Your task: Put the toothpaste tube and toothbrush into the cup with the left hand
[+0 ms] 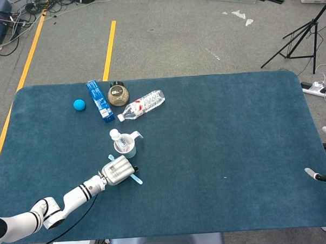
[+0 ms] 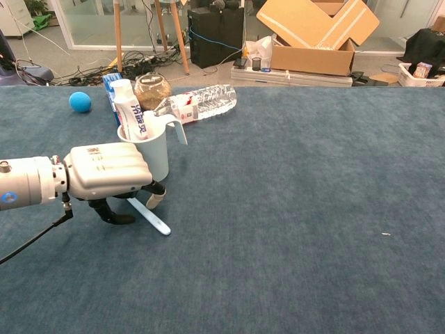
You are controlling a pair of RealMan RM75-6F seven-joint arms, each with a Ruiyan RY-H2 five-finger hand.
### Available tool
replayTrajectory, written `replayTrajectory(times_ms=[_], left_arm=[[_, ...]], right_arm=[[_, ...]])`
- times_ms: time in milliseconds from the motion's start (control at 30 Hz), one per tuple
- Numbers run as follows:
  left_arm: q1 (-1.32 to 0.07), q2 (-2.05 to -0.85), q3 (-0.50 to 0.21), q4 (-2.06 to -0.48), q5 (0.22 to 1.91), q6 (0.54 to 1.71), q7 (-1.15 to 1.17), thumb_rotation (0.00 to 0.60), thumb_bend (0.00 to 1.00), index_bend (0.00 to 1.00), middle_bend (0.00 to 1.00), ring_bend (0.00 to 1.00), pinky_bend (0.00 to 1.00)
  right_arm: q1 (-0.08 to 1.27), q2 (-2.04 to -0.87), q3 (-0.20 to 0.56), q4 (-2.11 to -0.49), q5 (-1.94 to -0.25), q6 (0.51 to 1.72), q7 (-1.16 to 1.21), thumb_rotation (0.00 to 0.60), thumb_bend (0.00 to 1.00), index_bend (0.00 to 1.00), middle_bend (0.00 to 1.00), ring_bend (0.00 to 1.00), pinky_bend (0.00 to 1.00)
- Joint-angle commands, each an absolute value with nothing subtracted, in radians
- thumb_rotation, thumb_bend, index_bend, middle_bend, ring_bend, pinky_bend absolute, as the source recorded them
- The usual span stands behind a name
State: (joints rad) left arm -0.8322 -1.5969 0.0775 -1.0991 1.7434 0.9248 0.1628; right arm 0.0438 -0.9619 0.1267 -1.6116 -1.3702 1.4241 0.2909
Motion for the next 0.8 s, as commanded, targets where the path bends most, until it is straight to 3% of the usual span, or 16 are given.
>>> replayTrajectory(times_ms=[33, 800], left_arm=[[-0.832, -1.603, 0.078, -1.092, 1.742, 0.930, 0.160, 0.600, 0.30, 0.45, 1.00, 1.00, 1.00], [-0.826, -1.626, 0.102, -1.058, 1.736, 0.954, 0.149, 0.600, 0.30, 0.53, 1.00, 1.00, 1.00]], right_arm=[[0.044, -0.961, 0.127, -1.611, -1.370, 1.424, 0.292, 0.600, 0.00, 0.00, 0.00, 0.00, 0.60], [0.043, -0.961, 0.129, -1.610, -1.369, 1.423, 0.295, 0.600, 0.00, 0.00, 0.00, 0.00, 0.60]])
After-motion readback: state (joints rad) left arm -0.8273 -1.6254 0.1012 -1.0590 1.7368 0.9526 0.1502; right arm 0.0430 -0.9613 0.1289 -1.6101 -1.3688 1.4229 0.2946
